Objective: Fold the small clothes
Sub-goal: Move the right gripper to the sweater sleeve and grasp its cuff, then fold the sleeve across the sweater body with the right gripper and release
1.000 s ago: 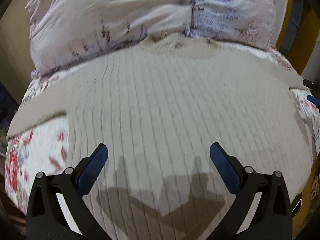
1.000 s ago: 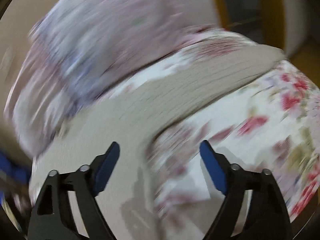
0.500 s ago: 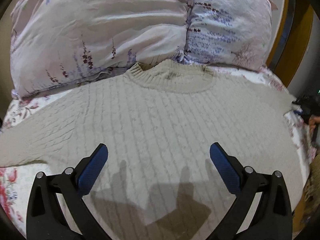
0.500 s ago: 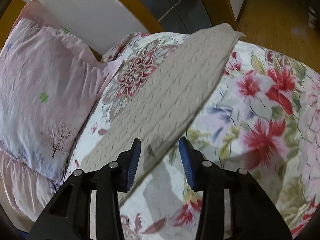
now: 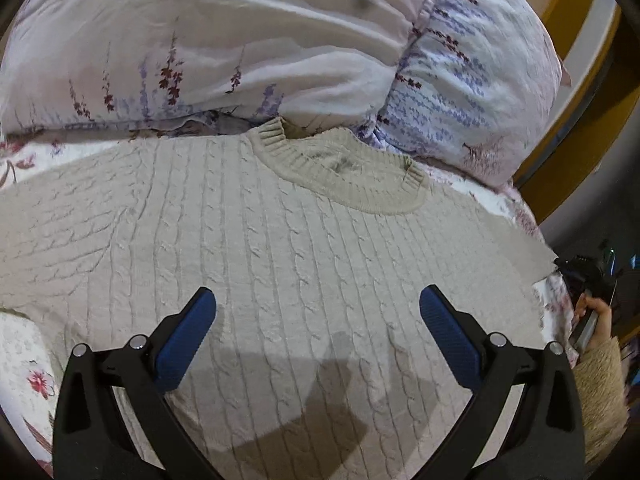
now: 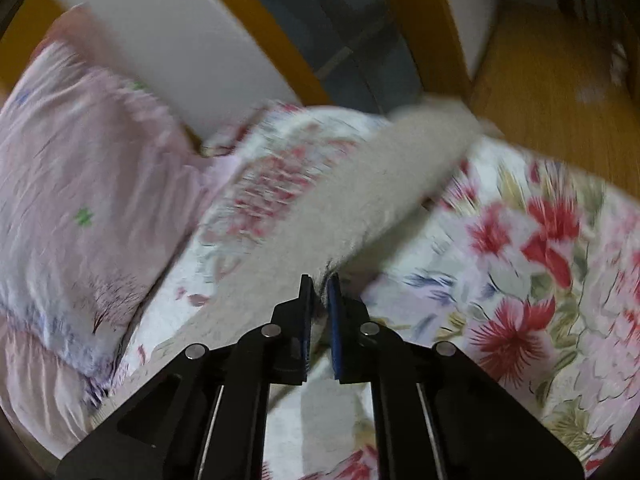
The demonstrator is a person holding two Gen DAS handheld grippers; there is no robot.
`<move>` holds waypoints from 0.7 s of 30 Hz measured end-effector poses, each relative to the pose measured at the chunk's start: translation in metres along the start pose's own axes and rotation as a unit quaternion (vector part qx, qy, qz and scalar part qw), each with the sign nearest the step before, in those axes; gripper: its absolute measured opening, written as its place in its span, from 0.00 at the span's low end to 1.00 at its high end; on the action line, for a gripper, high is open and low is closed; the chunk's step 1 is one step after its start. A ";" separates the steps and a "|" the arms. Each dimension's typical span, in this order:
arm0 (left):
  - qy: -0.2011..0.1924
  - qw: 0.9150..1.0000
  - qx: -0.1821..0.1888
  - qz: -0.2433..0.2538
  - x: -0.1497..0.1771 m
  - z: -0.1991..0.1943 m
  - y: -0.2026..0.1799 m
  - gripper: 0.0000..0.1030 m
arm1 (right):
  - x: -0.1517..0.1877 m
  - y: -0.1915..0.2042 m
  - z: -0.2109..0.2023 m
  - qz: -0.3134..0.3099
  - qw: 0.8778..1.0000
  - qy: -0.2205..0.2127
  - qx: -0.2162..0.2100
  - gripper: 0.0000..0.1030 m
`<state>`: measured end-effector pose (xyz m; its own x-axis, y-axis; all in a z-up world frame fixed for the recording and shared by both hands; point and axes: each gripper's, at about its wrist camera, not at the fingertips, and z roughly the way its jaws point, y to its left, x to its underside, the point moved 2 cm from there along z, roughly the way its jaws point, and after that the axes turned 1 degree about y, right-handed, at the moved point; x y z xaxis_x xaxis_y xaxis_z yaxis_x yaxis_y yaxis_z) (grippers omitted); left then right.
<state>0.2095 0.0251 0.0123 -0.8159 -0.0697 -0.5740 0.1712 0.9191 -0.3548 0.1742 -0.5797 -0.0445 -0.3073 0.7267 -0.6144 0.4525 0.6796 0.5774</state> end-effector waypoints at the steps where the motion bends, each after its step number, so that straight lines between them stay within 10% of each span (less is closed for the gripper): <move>1: 0.001 1.000 0.006 -0.005 -0.001 0.000 0.002 0.98 | 0.000 0.009 -0.004 -0.014 1.000 -0.005 -0.006 0.08; 8: 0.006 0.998 0.034 -0.052 -0.003 0.001 0.014 0.98 | 0.039 0.111 -0.041 -0.141 0.982 0.002 -0.126 0.08; 13: -0.003 0.997 0.046 -0.060 -0.003 -0.002 0.015 0.98 | 0.124 0.185 -0.035 -0.237 0.942 0.101 -0.215 0.07; 16: -0.005 0.997 0.057 -0.058 -0.002 -0.003 0.012 0.98 | 0.178 0.201 -0.014 -0.276 0.923 0.169 -0.206 0.07; 21: -0.004 0.996 0.078 -0.052 -0.001 -0.006 0.005 0.98 | 0.192 0.185 0.004 -0.240 0.925 0.213 -0.204 0.08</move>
<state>0.2078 0.0319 0.0155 -0.8297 -0.1641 -0.5335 0.1706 0.8355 -0.5223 0.2027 -0.3150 -0.0580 -0.7322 0.2466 -0.6349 -0.1488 0.8518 0.5024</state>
